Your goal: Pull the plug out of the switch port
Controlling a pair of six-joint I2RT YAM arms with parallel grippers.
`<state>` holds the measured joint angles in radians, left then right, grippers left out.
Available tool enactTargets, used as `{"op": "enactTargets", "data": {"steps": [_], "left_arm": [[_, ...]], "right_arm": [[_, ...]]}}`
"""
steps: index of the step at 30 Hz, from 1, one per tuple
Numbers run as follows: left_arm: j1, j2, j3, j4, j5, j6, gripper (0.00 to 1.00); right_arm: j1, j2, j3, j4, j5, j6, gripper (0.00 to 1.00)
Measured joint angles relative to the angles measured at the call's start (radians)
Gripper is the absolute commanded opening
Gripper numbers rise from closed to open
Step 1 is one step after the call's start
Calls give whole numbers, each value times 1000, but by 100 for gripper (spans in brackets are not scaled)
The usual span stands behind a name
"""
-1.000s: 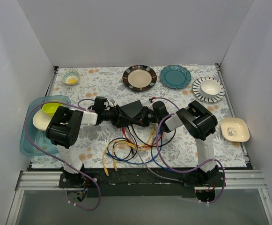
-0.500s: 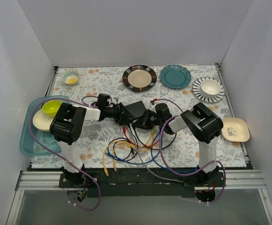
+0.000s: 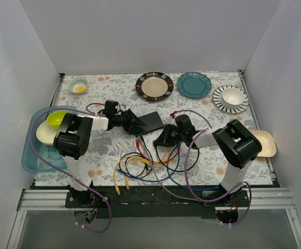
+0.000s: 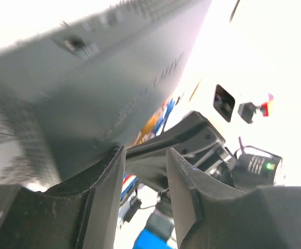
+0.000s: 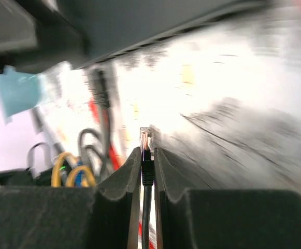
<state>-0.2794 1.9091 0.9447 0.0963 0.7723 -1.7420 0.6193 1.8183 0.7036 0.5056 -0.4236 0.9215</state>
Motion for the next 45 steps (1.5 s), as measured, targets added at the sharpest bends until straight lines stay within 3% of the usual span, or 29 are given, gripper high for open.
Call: {"op": "enactTargets", "data": {"steps": [3,7,10,13,22,27,37,45], "left_arm": [[32,-7,10,-11,-35,10,40],[60,-14,19,-21,-68,20,42],[71,-18,23,-25,-81,21,42],[71,-19,26,-30,-85,20,43],[69,-19,36,-45,-97,16,42],[69,-19,36,-45,-99,17,43],[74,-23,28,-44,-98,19,43],[76,-40,3,-25,-106,26,42]], "right_arm": [[-51,-104,-29,-134,95,-79,1],[-99,-188,-40,-257,179,-170,34],[-93,-210,-26,-305,204,-203,43],[-66,-214,27,-354,228,-230,45],[39,-43,304,-322,170,-237,45],[76,77,304,-304,113,-187,46],[76,135,311,-197,31,-95,44],[74,204,307,-50,-6,71,39]]}}
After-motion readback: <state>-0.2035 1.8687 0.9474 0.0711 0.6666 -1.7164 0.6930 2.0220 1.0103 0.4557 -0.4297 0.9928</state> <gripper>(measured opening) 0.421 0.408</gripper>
